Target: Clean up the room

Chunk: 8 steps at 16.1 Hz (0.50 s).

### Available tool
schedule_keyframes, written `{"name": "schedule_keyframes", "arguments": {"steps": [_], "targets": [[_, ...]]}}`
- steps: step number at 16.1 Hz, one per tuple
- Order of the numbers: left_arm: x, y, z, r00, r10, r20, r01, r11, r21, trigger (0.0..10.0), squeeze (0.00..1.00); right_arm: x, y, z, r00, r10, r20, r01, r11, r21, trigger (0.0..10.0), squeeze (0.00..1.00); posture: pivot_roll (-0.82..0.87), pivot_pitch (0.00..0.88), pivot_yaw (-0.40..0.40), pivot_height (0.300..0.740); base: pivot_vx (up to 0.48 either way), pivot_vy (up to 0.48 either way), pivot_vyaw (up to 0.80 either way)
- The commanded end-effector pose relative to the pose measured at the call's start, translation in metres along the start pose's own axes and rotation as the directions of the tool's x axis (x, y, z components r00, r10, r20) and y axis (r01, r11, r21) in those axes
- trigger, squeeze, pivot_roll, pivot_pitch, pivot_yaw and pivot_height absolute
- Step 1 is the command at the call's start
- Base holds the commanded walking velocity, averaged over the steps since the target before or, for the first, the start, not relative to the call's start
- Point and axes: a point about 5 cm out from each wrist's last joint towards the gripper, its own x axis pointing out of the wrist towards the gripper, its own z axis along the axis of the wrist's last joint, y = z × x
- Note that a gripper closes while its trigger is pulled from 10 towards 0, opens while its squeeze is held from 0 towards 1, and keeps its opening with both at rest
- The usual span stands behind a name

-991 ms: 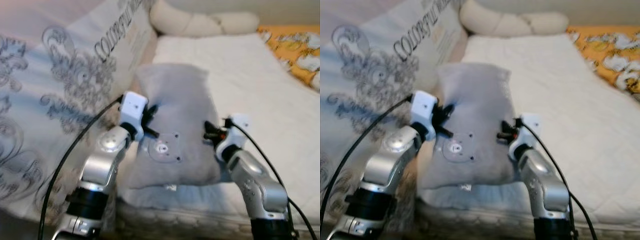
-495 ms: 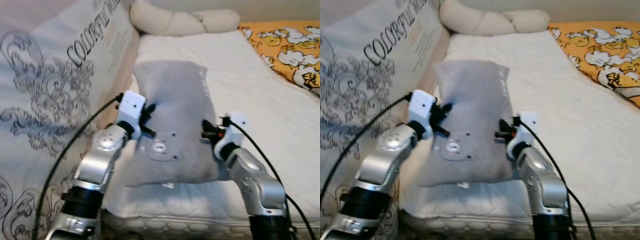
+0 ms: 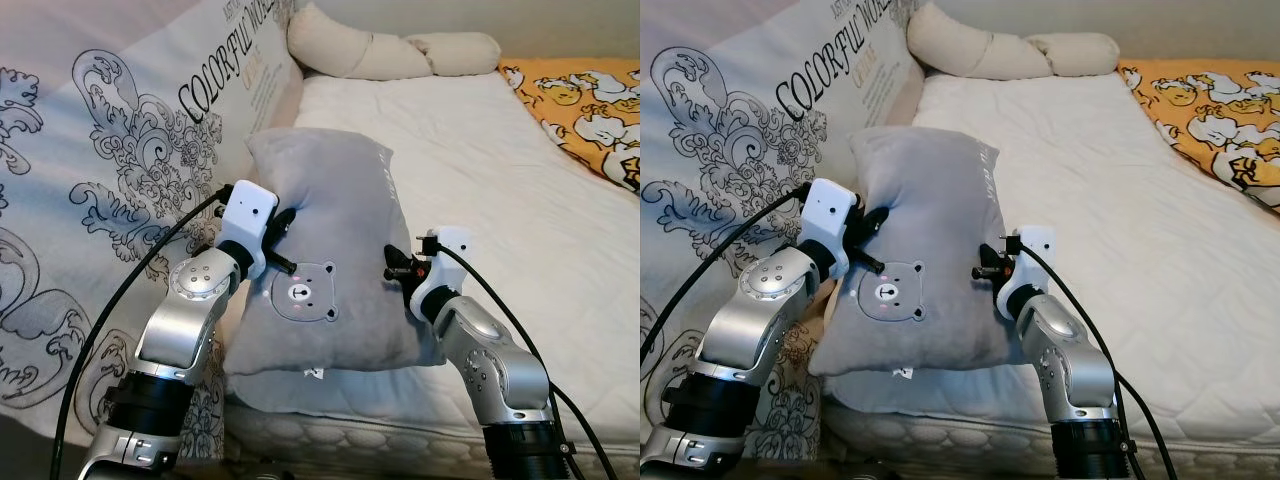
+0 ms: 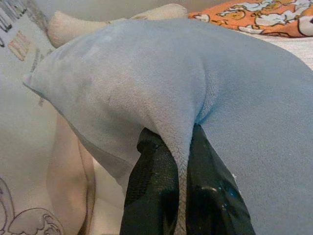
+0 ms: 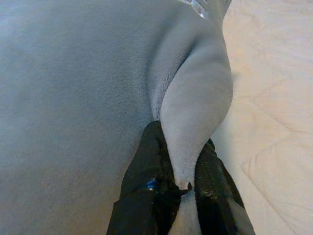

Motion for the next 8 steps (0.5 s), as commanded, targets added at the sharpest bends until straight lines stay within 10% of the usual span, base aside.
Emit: {"name": "schedule_keyframes", "arguments": {"steps": [1,8], "targets": [[0.006,0.005,0.01,1.0,-0.016,0.027,0.014,0.999,0.05,10.0,0.0,0.008,0.003,0.007,0.999,0.015,0.028,-0.015,1.0,0.002,10.0,0.0,0.1,0.0,0.053,0.74,0.0,0.0,0.0],[0.034,0.061,0.034,0.996,0.016,-0.093,0.019,0.933,0.36,10.0,0.0,0.072,0.035,-0.015,0.981,0.141,-0.132,-0.128,0.986,0.105,10.0,0.0,0.17,0.0,0.049,0.74,0.0,0.0,0.0]]}}
